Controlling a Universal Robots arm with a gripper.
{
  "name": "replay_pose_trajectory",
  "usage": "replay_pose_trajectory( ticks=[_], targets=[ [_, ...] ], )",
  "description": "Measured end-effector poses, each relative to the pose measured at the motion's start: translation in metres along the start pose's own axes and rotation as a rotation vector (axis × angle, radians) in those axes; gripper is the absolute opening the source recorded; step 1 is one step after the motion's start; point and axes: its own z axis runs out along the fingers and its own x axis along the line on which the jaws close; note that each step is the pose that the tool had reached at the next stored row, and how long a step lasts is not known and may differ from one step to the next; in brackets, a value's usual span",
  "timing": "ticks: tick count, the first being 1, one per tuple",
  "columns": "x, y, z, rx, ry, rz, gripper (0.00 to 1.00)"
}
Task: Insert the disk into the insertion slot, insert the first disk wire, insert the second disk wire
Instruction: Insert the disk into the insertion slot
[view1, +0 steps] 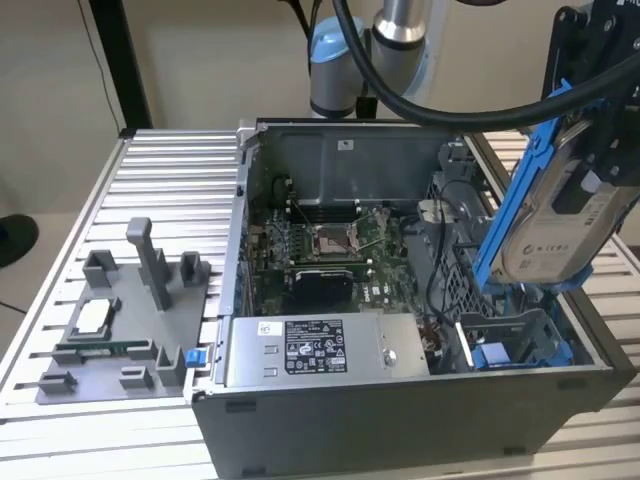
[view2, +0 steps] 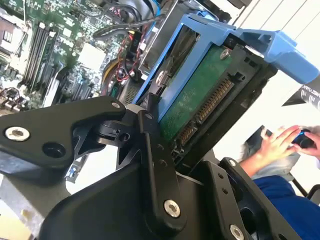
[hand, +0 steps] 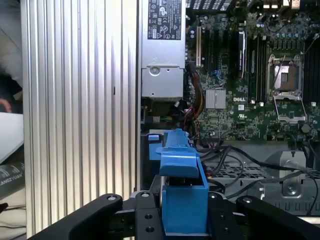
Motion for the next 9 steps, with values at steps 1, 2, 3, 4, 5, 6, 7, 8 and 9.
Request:
replay_pose_trajectory(
  ticks=[1, 2, 3, 4, 5, 6, 7, 8, 9],
  targets=[
    [0.0007, 0.0, 0.0002, 0.0, -0.0001, 0.0, 0.0],
    [0.0013, -0.0001, 0.0003, 0.0, -0.0001, 0.0, 0.0],
    [0.002, -0.0001, 0.0005, 0.0, -0.0001, 0.0, 0.0],
    [0.0028, -0.0001, 0.0006, 0.0, -0.0001, 0.0, 0.0],
    [0.0035, -0.0001, 0.0008, 0.0, -0.0001, 0.0, 0.0],
    [0.0041, -0.0001, 0.0009, 0.0, 0.0, 0.0, 0.0],
    [0.0047, -0.0001, 0.001, 0.0, 0.0, 0.0, 0.0],
    [0.0052, -0.0001, 0.0011, 0.0, 0.0, 0.0, 0.0],
    [0.0057, -0.0002, 0.0011, 0.0, 0.0, 0.0, 0.0]
  ],
)
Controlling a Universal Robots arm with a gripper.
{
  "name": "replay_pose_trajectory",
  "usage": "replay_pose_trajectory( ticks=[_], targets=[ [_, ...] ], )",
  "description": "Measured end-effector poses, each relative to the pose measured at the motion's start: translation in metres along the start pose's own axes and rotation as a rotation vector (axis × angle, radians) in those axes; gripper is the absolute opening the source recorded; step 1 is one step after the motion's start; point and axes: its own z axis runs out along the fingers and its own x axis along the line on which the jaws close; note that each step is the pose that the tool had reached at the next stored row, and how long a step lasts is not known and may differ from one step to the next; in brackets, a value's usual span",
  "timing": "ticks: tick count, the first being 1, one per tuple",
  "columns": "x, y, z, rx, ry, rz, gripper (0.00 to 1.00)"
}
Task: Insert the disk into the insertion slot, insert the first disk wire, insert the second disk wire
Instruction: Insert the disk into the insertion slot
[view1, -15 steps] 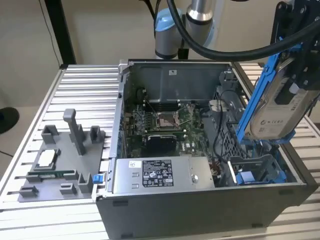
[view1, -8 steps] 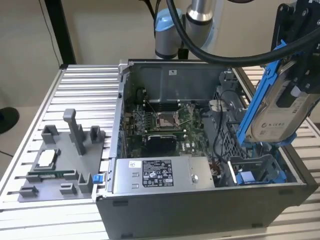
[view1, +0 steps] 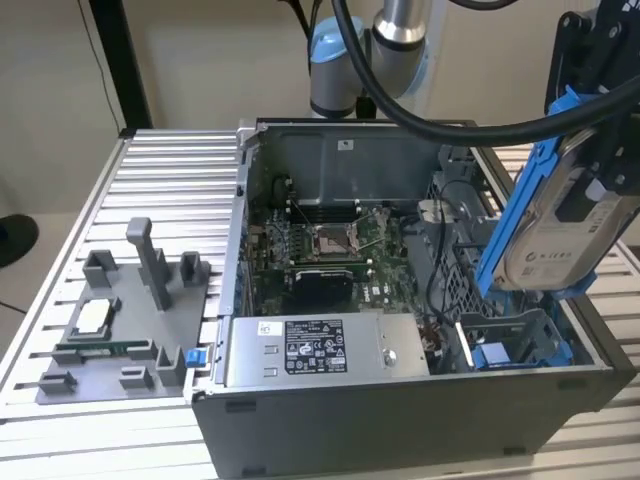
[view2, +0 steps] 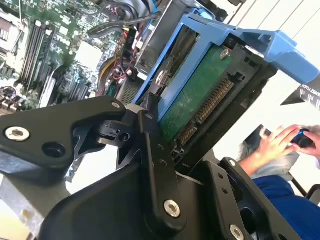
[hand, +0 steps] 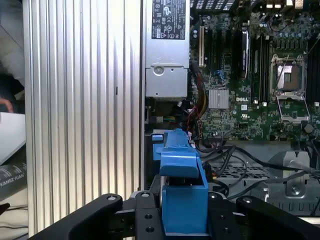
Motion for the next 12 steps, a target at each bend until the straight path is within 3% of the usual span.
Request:
replay_pose_trajectory(
  ticks=[12],
  targets=[
    [0.0016, -0.0001, 0.003, 0.0, 0.0002, 0.0, 0.0]
  ],
)
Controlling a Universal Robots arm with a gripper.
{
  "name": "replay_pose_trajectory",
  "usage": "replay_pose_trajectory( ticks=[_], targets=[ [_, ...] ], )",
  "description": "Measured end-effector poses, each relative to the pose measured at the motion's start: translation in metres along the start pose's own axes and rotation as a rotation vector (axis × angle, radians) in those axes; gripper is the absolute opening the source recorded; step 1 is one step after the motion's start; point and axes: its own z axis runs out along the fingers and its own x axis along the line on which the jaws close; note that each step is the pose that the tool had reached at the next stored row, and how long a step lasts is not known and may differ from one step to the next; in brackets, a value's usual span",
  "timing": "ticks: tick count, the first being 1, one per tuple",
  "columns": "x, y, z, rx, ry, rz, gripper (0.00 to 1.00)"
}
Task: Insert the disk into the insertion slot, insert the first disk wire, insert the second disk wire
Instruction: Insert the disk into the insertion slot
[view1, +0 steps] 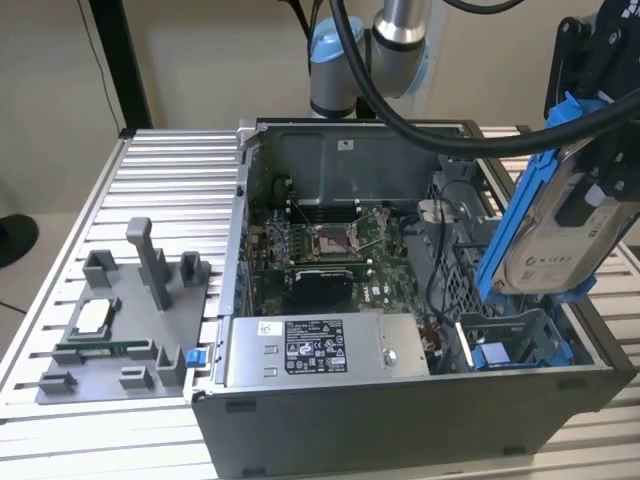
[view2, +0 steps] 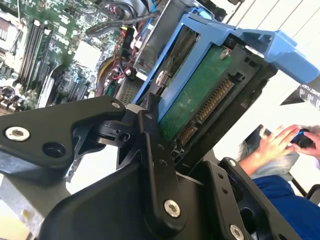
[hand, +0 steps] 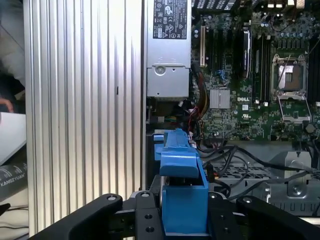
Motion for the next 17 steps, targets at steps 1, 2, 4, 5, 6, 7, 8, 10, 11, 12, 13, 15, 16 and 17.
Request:
replay_pose_trajectory(
  ticks=[1, 2, 4, 5, 6, 7, 8, 10, 11, 12, 13, 15, 16, 17],
  targets=[
    [0.0, -0.0001, 0.0015, 0.0, 0.0, 0.0, 0.0],
    [0.0, -0.0001, 0.0032, 0.0, -0.0001, 0.0, 0.0],
    [0.0, -0.0004, 0.007, 0.0, -0.0003, 0.0, 0.0],
    [0.0, -0.0006, 0.0087, 0.0, -0.0003, 0.0, 0.0],
    [0.0, -0.0007, 0.0103, 0.0, -0.0003, 0.0, 0.0],
    [0.0, -0.0009, 0.0117, 0.0, -0.0002, 0.0, 0.0],
    [0.0, -0.0011, 0.0128, 0.0, -0.0003, 0.0, 0.0],
    [0.0, -0.0015, 0.0143, 0.0, -0.0003, 0.0, 0.0],
    [-0.0001, -0.0016, 0.0148, 0.0, -0.0002, 0.0, 0.0],
    [-0.0001, -0.0017, 0.0153, 0.0, -0.0002, 0.0, 0.0],
    [-0.0001, -0.0018, 0.0157, 0.0, -0.0002, 0.0, 0.0],
    [-0.0001, -0.0019, 0.0162, 0.0, -0.0002, 0.0, 0.0],
    [-0.0001, -0.0019, 0.0163, 0.0, -0.0002, 0.0, 0.0],
    [-0.0001, -0.0019, 0.0164, 0.0, -0.0001, 0.0, 0.0]
  ],
)
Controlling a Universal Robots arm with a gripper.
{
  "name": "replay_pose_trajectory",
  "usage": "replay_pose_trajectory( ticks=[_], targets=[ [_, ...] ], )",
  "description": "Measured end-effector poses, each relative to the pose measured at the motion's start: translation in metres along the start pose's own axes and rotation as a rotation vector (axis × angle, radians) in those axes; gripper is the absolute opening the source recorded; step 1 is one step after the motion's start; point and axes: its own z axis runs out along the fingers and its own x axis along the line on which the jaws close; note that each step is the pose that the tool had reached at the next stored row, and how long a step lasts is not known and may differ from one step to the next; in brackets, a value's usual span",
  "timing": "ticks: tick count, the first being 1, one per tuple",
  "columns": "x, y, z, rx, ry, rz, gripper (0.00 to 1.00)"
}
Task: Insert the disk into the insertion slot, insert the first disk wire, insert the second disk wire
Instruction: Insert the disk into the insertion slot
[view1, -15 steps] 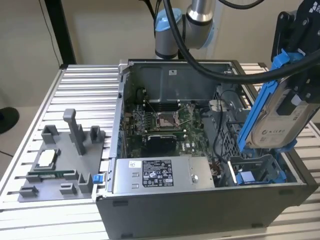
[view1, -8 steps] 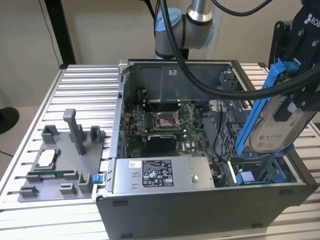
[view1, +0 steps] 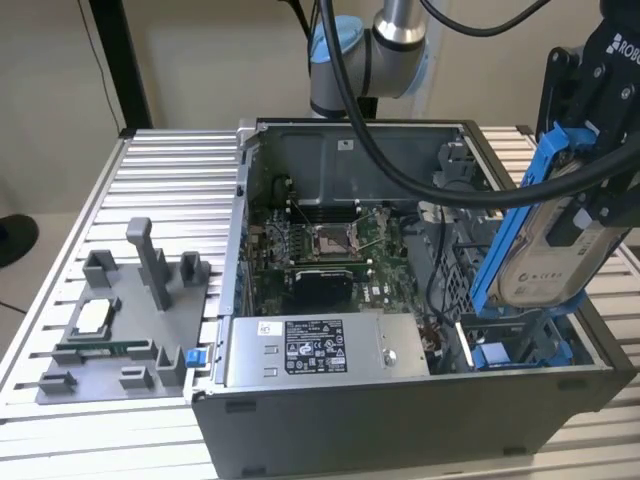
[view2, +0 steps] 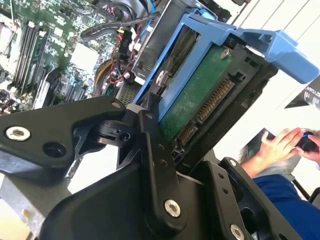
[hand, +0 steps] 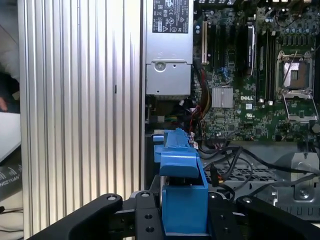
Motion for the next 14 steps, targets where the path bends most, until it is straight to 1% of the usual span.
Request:
replay_pose_trajectory(
  ticks=[10, 14],
  targets=[
    [-0.0001, 0.0, 0.0005, 0.0, -0.0003, 0.0, 0.0],
    [-0.0004, -0.0011, 0.0021, 0.0, -0.0013, 0.0, 0.0]
  ],
)
